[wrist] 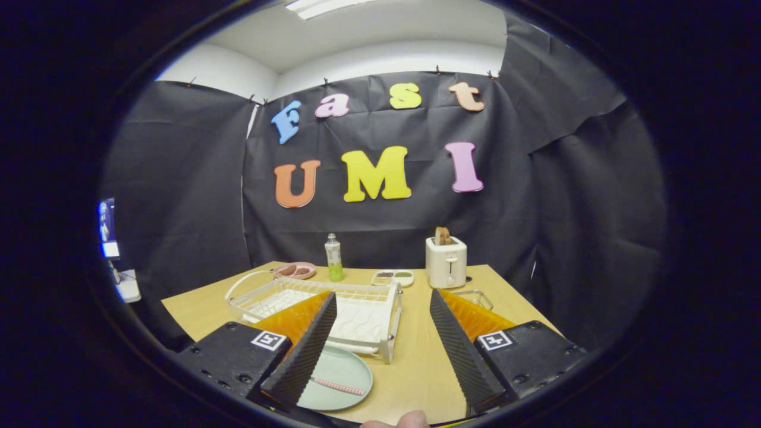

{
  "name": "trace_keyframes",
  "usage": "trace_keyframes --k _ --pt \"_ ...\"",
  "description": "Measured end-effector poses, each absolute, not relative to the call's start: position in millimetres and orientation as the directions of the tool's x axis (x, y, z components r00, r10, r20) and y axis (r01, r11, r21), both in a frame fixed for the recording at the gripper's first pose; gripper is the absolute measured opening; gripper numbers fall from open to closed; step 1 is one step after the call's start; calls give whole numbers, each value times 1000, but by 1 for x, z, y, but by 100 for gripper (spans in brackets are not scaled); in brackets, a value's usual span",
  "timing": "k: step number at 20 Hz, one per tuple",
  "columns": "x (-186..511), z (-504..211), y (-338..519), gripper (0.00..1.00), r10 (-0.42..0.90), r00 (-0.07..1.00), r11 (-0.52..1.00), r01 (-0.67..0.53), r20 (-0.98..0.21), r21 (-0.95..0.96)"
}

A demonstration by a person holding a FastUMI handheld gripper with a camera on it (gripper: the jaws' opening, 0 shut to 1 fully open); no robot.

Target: Take the plate from the dish rack, then take the spoon from the basket and place it into the plate.

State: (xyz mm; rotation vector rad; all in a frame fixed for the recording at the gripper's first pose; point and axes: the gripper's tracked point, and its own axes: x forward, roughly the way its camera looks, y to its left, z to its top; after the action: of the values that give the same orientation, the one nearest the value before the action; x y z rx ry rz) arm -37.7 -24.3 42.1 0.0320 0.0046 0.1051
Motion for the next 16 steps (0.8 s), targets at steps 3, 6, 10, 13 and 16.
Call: trace_keyframes --k 3,6,10,13,16 --pt "-59 44 -26 100 74 997 997 -75 31 25" --pt "-82 44 -26 100 38 997 999 -40 64 32" --pt "-109 45 -24 100 10 997 1000 -12 81 23" --pt "-127 53 -29 100 -19 995 999 17 97 31" --pt "-142 56 -31 100 -34 993 999 32 110 22"
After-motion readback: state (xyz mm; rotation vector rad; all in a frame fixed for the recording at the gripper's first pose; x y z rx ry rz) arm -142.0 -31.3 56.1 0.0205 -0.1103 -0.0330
